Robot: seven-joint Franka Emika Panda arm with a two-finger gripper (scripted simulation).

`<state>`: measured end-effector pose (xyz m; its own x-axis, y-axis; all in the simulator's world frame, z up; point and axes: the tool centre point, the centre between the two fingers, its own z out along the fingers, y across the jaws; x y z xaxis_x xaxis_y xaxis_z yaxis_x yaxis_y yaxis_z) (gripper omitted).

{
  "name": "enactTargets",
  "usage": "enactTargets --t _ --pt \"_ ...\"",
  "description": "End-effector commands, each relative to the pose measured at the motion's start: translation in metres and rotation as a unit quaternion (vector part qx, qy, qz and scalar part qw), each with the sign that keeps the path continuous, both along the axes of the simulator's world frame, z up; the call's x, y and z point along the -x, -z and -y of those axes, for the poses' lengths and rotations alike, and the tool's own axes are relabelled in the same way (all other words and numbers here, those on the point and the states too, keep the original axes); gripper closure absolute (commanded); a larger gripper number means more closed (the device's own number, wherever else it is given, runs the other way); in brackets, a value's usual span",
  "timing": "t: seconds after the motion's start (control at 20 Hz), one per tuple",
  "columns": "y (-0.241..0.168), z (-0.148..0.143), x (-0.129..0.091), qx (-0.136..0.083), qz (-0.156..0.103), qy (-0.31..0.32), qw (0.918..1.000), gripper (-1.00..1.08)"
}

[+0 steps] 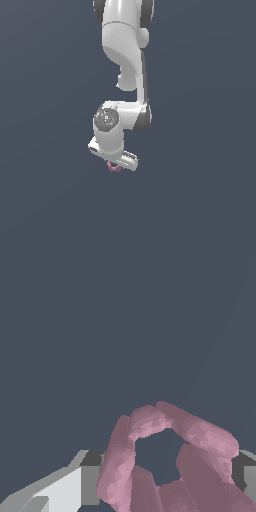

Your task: Pick up the object and move it to a goal position.

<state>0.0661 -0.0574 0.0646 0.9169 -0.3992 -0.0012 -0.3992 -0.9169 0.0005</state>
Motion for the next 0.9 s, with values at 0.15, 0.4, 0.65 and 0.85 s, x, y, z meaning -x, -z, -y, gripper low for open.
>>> enactTargets --t 0.15,0.4,0.65,0.85 --pt "-0.039 -0.007 0.005 0.0 0.001 0.0 1.0 1.08" --pt "-0.09 -0.017 0.012 0.0 0.001 0.0 1.0 1.08" --pt "-0.15 -0.029 0.019 0.0 0.001 0.0 1.0 1.08" --pt "-0.198 -0.037 0.025 0.0 0.001 0.0 1.0 1.08"
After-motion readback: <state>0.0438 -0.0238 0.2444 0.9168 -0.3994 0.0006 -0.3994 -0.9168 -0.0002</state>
